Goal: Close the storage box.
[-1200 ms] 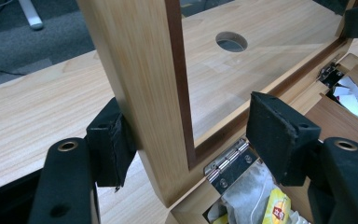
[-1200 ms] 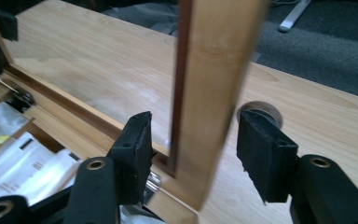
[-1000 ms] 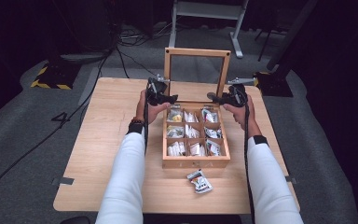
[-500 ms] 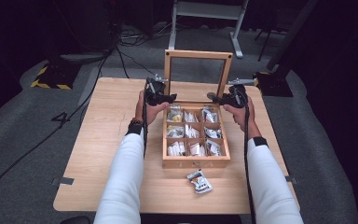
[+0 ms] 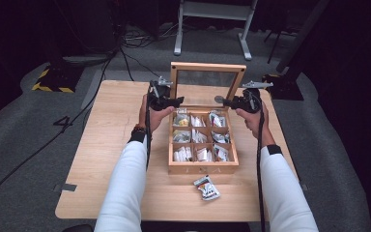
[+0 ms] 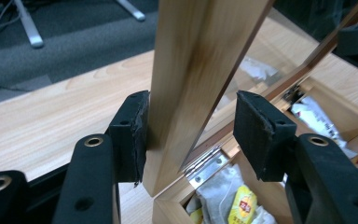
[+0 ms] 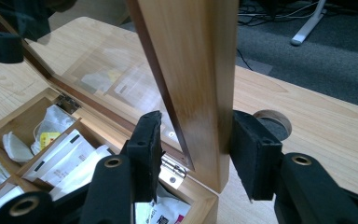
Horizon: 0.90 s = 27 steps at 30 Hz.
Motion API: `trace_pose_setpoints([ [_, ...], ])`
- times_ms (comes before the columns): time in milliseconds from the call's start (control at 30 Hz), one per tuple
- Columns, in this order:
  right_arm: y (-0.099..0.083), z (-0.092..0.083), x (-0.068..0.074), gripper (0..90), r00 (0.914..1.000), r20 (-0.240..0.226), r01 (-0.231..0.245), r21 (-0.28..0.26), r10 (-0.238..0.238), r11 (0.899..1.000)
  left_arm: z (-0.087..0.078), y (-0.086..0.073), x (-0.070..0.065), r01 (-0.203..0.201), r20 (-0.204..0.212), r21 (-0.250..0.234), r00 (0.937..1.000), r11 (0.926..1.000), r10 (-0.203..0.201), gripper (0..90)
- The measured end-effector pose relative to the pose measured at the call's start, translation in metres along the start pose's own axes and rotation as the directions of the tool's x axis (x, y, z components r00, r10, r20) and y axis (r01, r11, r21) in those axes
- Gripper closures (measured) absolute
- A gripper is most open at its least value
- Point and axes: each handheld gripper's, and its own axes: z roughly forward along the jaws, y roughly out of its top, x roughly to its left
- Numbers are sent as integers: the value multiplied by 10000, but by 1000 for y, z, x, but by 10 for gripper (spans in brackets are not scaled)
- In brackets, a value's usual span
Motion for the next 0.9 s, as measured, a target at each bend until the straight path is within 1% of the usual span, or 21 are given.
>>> trace_pose_setpoints([
  [100, -1, -4, 2, 554, 10000, 34, 61, -128, -61, 9999, -6, 1, -2, -63, 57, -207, 10000, 9998, 64, 476],
  [133, -1, -5, 3, 553, 9999, 54, 111, -116, -110, 9999, -9, 1, -2, -184, 74, -253, 9998, 9995, 186, 479],
  [167, -1, -6, 4, 551, 9998, 50, 168, -134, -168, 9998, -10, 1, -3, -118, 132, -322, 9998, 9994, 122, 480],
  [267, 0, -10, 6, 548, 9998, 53, 198, -261, -196, 9995, -14, 2, -4, -269, 73, -375, 9996, 9989, 272, 488],
  [367, 1, -17, 8, 543, 9998, 15, 183, -543, -182, 9984, -19, 2, -7, -290, 60, -538, 9996, 9981, 294, 490],
  [467, 2, -21, 11, 540, 9993, 68, 381, -545, -378, 9978, -27, 3, -9, -450, 114, -575, 9989, 9973, 458, 495],
  [567, 2, -26, 14, 534, 9992, 33, 395, -703, -394, 9967, -32, 2, -12, -474, 48, -744, 9988, 9961, 479, 510],
  [600, 2, -27, 14, 532, 9992, 8, 392, -785, -392, 9961, -34, 2, -13, -479, 46, -753, 9988, 9960, 484, 510],
  [633, 2, -29, 16, 531, 9990, 49, 440, -774, -438, 9960, -35, 2, -15, -581, -36, -714, 9983, 9958, 580, 511],
  [700, 3, -34, 18, 555, 9988, 178, 480, -868, -467, 9951, -35, 2, -17, -635, -199, -729, 9979, 9953, 622, 515],
  [767, 2, -40, 17, 585, 9991, 92, 411, -1110, -404, 9930, -36, 1, -18, -606, -216, -760, 9980, 9953, 591, 515],
  [800, 2, -45, 16, 592, 9994, -48, 339, -1293, -348, 9910, -37, 1, -18, -650, -177, -740, 9978, 9951, 639, 515],
  [833, 2, -47, 17, 595, 9993, -72, 353, -1270, -365, 9913, -37, 1, -19, -686, -140, -701, 9976, 9952, 678, 514],
  [867, 2, -47, 19, 595, 9989, 5, 473, -1199, -475, 9917, -38, 1, -19, -760, -128, -649, 9971, 9950, 753, 513],
  [900, 3, -48, 21, 592, 9981, 114, 609, -1155, -600, 9914, -38, 0, -20, -741, -123, -694, 9972, 9948, 734, 513],
])
